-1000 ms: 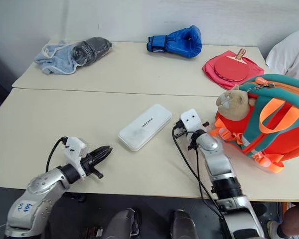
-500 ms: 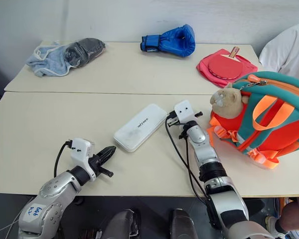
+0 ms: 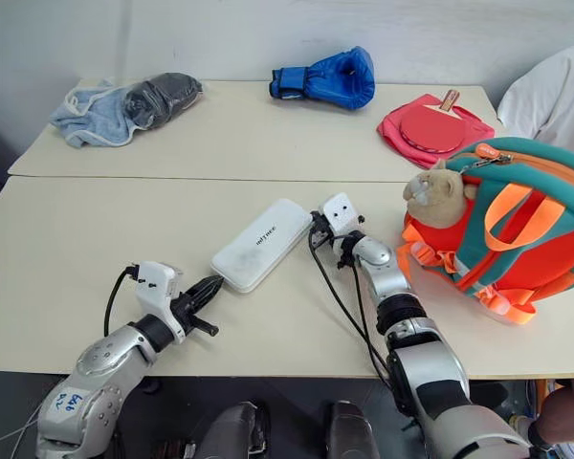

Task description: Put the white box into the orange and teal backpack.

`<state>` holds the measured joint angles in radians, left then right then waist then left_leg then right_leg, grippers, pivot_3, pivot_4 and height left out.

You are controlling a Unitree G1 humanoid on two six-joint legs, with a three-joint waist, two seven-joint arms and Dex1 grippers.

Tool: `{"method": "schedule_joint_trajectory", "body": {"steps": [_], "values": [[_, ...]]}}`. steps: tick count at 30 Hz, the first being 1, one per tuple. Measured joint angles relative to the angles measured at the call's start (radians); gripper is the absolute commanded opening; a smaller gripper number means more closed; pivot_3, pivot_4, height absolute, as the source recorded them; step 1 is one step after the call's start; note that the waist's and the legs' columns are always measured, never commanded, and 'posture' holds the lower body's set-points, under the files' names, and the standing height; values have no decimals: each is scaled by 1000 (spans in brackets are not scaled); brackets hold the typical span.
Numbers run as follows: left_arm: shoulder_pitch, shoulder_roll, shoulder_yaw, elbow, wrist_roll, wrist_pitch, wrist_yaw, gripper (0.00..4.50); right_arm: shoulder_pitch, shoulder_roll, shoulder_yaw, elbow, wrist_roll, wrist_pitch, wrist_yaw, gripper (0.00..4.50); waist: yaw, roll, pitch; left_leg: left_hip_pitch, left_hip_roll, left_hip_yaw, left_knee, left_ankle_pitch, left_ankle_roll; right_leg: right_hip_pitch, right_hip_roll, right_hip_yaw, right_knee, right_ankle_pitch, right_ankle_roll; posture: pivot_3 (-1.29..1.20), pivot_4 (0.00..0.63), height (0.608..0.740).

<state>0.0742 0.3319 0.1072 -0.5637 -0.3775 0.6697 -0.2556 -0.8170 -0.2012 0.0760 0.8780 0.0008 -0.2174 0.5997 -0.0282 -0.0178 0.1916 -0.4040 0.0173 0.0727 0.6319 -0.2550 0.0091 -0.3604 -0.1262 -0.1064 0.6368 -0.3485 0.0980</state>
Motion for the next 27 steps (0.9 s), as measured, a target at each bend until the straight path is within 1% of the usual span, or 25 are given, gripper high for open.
{"method": "schedule_joint_trajectory", "body": {"steps": [4, 8, 10, 14, 17, 20, 23, 27], "values": [[-7, 22, 16, 12, 0, -1, -12, 148, 82, -14, 20, -125, 41, 13, 165, 0, 0, 0, 0, 0, 0, 0, 0, 0, 0, 0, 0, 0, 0, 0, 0, 0, 150, 740], [-5, 60, 36, 28, 1, -2, -35, 148, 190, -64, 69, -291, 83, 32, 347, 0, 1, 0, 0, 0, 0, 0, 0, 0, 0, 0, -1, 0, 0, 0, 0, 0, 150, 740], [11, 87, 66, 40, 0, -15, -55, 148, 235, -89, 76, -381, 99, 87, 385, 0, 1, 0, 0, 0, 0, 0, 0, 0, 0, 0, -2, 0, 0, 0, 0, 0, 150, 740], [0, 121, 151, 112, -20, -51, -103, 148, 296, -139, 86, -550, 104, 230, 390, 0, 2, 0, 0, 0, 0, -1, -1, 0, 0, -1, -2, -1, -1, 0, 0, 0, 150, 740], [-89, 160, 186, 190, -44, -52, -144, 148, 313, -159, 103, -662, 104, 349, 386, 0, 3, 0, 0, 0, -1, -1, -1, -1, 0, -1, -2, -1, -1, 0, 0, 0, 150, 740], [-257, 225, 152, 317, -46, -42, -204, 148, 309, -174, 126, -734, 101, 451, 381, 0, 15, 0, 0, 0, -2, -2, 0, -1, 0, -1, -3, -2, -1, 0, 0, 0, 150, 740], [-425, 258, 74, 466, -12, -39, -258, 148, 294, -194, 157, -773, 86, 499, 380, 0, 24, 0, 0, 0, -3, -1, -1, -1, 0, -1, -2, -2, 0, 0, 0, 0, 150, 740], [-603, 227, -57, 672, 63, -44, -295, 148, 277, -190, 200, -775, 44, 488, 358, 0, 27, 0, 0, -1, -3, 1, 0, 0, 1, -1, 3, -4, 0, 0, 0, 0, 150, 740]]}}
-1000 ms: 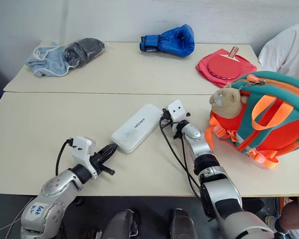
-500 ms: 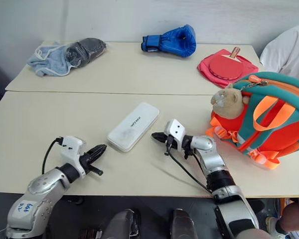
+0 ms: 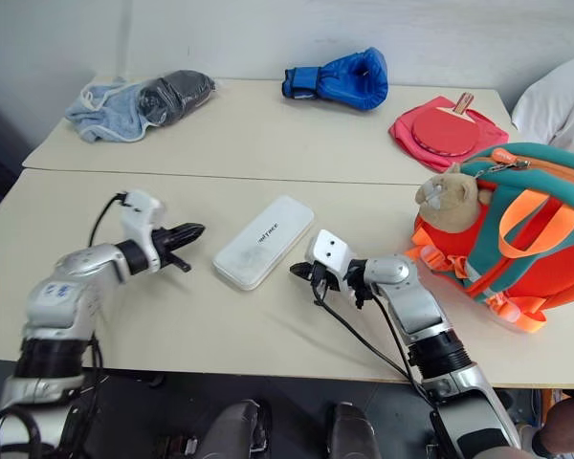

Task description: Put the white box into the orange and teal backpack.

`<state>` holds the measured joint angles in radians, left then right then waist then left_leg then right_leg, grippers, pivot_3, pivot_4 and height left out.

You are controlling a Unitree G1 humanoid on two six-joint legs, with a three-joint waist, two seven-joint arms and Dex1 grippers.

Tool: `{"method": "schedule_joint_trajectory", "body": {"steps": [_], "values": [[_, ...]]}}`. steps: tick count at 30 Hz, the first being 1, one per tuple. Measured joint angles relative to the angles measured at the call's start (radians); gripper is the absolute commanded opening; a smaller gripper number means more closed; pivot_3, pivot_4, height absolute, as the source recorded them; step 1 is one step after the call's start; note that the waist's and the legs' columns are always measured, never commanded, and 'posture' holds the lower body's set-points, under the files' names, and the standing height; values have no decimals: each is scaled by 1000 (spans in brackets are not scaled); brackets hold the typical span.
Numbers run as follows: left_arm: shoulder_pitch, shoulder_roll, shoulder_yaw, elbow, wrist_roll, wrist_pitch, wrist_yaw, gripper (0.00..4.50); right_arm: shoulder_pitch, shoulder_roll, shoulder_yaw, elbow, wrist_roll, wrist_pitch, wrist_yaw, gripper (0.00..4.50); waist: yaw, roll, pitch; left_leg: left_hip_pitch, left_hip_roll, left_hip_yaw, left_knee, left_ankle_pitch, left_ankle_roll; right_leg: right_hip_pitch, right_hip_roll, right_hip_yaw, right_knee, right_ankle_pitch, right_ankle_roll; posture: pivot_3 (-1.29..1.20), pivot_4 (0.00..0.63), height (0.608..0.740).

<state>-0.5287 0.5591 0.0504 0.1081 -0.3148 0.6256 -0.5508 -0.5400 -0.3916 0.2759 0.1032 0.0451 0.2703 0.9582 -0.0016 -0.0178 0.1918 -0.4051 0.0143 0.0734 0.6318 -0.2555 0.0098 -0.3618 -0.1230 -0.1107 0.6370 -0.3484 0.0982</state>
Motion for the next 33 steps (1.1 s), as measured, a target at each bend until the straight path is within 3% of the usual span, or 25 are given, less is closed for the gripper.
{"method": "schedule_joint_trajectory", "body": {"steps": [11, 21, 25, 28, 33], "values": [[-239, -142, -169, 303, 112, -190, -158, 148, 8, 29, 37, -47, -4, -21, 21, 0, 0, -1, 0, 0, 4, 5, 2, 1, -1, -3, 6, 2, 2, 0, 0, 0, 150, 740], [-286, -237, -226, 422, 160, -439, -310, 148, 94, -26, 22, -254, 125, 63, 87, 0, 1, -1, 0, -1, 4, 5, 4, 1, -1, -4, 6, 2, 4, 0, 0, 0, 150, 740], [-277, -185, -158, 426, 149, -459, -303, 148, 197, -125, -58, -384, 201, 154, 92, 0, 1, -1, 1, -2, 4, 6, 5, 0, 0, -5, 6, 2, 4, 0, 0, 0, 150, 740], [-213, -91, -75, 372, 102, -477, -350, 148, 265, -174, -164, -450, 261, 210, 61, 0, -6, -1, 1, -1, 6, 7, 4, 0, -1, -6, 7, 3, 5, 0, 0, 0, 150, 740], [-48, 101, 21, 189, 1, -355, -476, 148, 243, -181, -240, -341, 195, 164, -85, 0, -6, -1, 1, -1, 7, 8, 4, 0, -1, -7, 6, 5, 6, 0, 0, 0, 150, 740]]}}
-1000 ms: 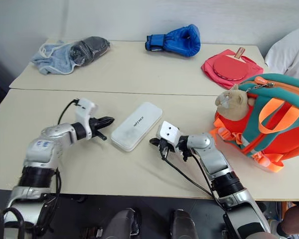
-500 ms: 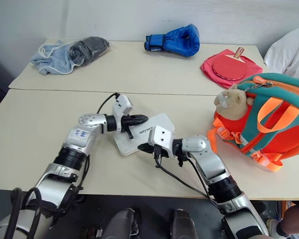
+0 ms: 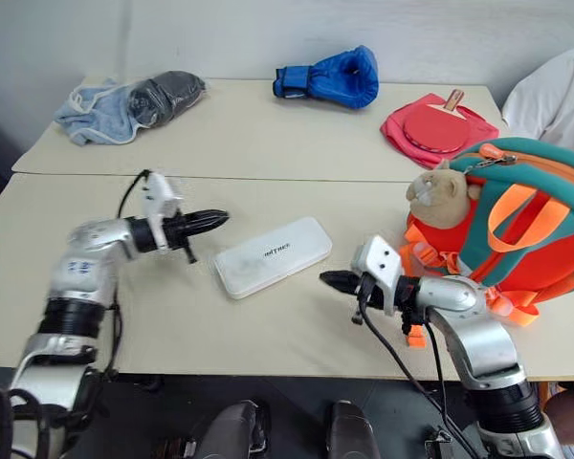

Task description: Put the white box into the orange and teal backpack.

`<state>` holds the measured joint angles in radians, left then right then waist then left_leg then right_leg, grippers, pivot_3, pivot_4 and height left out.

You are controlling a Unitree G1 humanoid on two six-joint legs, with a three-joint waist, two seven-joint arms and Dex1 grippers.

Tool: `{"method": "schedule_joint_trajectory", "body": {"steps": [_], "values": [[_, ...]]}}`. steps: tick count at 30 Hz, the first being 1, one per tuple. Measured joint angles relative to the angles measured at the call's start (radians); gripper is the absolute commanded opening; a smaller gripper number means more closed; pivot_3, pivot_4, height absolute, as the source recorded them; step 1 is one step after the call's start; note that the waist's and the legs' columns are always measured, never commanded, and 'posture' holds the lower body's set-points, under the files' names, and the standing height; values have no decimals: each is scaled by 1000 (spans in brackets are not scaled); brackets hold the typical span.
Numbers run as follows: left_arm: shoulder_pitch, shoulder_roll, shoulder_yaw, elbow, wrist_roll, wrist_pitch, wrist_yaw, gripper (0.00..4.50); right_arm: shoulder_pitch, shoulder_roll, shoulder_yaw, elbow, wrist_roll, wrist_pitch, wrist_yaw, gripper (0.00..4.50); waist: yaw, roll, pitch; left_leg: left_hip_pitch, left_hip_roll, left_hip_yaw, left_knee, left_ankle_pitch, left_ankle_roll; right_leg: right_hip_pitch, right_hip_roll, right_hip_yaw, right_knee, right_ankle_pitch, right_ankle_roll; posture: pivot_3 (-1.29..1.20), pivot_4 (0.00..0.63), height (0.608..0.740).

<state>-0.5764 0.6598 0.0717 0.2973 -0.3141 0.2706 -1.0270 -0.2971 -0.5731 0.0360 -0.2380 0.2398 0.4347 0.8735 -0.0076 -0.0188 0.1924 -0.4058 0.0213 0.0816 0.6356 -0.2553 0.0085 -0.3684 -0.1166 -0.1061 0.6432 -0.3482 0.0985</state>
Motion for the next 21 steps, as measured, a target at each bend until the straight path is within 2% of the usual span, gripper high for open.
{"method": "schedule_joint_trajectory", "body": {"steps": [2, 5, 9, 12, 18, 21], "values": [[118, 71, 15, -107, -27, 65, -42, 148, -39, 6, -2, 111, -71, -33, -84, 0, -3, 0, 0, 0, -1, 2, -1, 0, 0, -2, -1, 3, 0, 0, 0, 0, 150, 740], [259, 86, 31, -226, -41, 136, -23, 148, -97, 52, 17, 242, -141, -80, -173, 0, 4, 0, 0, -1, 0, 2, -1, 0, 0, -3, -1, 4, 1, 0, 0, 0, 150, 740], [335, 33, 49, -341, -43, 206, 95, 148, -167, 123, 47, 343, -189, -114, -248, 0, 4, 0, 0, -1, 0, 2, -1, 0, 0, -4, -5, 8, 1, 0, 0, 0, 150, 740], [383, -53, 52, -435, -42, 243, 211, 148, -226, 171, 73, 448, -224, -157, -289, 0, 1, 0, 0, -1, 0, 3, -1, 0, 0, -4, -7, 10, 3, 0, 0, 0, 150, 740], [394, -108, 40, -514, -52, 318, 306, 148, -264, 192, 74, 519, -197, -201, -215, 0, 0, 0, 0, 0, 0, 6, -1, 0, 1, -5, -7, 6, 3, 0, 0, 0, 150, 740], [394, -106, 36, -526, -51, 339, 323, 148, -259, 162, 72, 520, -177, -218, -143, 0, 2, 0, 0, 0, 0, 7, -1, -1, 1, -5, -7, 6, 3, 0, 0, 0, 150, 740]]}}
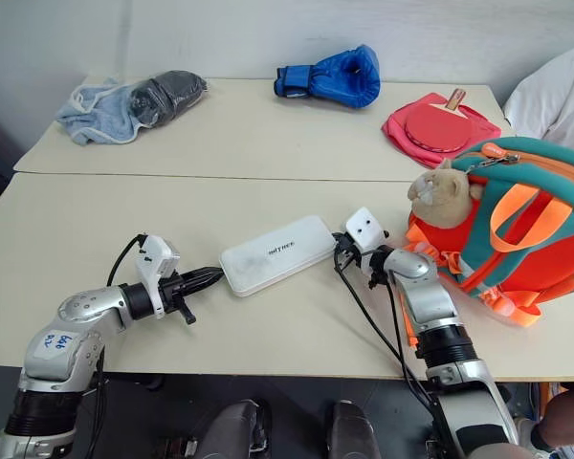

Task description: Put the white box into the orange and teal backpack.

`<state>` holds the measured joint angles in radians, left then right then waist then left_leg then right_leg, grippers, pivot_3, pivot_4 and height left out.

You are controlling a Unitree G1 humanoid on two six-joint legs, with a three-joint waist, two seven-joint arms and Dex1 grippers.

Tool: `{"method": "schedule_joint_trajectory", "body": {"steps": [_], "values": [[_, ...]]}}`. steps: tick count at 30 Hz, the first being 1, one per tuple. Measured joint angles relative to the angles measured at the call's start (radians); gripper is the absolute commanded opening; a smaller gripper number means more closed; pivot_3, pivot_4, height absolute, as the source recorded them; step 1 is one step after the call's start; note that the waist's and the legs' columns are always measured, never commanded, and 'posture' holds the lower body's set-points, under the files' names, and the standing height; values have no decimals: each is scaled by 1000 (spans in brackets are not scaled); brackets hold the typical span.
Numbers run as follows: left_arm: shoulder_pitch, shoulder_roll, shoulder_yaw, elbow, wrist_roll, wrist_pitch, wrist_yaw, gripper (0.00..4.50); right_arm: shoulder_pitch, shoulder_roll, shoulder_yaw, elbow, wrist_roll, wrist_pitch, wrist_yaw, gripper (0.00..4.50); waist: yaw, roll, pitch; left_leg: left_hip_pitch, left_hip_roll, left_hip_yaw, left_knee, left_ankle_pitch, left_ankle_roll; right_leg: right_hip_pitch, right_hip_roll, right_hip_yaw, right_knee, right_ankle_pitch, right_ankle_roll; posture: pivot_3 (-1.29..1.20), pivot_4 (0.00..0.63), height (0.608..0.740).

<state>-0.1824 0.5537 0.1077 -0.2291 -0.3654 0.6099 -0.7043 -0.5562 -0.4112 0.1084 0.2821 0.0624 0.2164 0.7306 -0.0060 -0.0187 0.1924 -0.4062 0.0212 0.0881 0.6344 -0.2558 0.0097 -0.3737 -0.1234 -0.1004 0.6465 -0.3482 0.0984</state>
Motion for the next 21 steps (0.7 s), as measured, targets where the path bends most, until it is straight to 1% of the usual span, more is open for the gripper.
{"method": "schedule_joint_trajectory", "body": {"steps": [2, 6, 13, 17, 20, 21], "values": [[0, 1, 0, 0, 1, 2, 9, 148, 18, -24, -4, -18, 20, -3, 50, 0, 1, 0, 0, 0, 0, 0, 0, 0, 0, 0, 0, 0, 0, 0, 0, 0, 150, 740], [-20, 15, -10, 22, 23, -2, 12, 148, 88, -95, -7, -119, 61, 9, 163, 0, 2, 0, 0, 0, 0, 0, 0, 0, 1, 0, 0, 0, -1, 0, 0, 0, 150, 740], [-61, 26, -30, 68, 39, -22, -9, 148, 187, -156, -7, -284, 78, 106, 196, 0, 4, 0, 0, 0, 0, 1, 0, -1, 1, 0, -1, 0, -1, 0, 0, 0, 150, 740], [-82, 33, -30, 84, 25, 4, -30, 148, 251, -177, -23, -376, 119, 173, 205, 0, 5, 0, 0, 0, 0, 1, 0, -1, 1, 0, -1, 0, -2, 0, 0, 0, 150, 740], [-94, 62, -20, 100, -19, 47, -69, 665, 295, -205, -33, -442, 155, 217, 222, 0, 5, 0, 0, 0, 0, 1, 0, -1, 1, 0, -1, 0, -2, 0, 0, 0, 150, 740], [-105, 76, -8, 120, -44, 74, -86, 960, 305, -221, -35, -462, 165, 224, 231, 0, 5, 0, 0, 0, 0, 1, 0, -1, 1, 0, -1, 0, -2, 0, 0, 0, 150, 740]]}}
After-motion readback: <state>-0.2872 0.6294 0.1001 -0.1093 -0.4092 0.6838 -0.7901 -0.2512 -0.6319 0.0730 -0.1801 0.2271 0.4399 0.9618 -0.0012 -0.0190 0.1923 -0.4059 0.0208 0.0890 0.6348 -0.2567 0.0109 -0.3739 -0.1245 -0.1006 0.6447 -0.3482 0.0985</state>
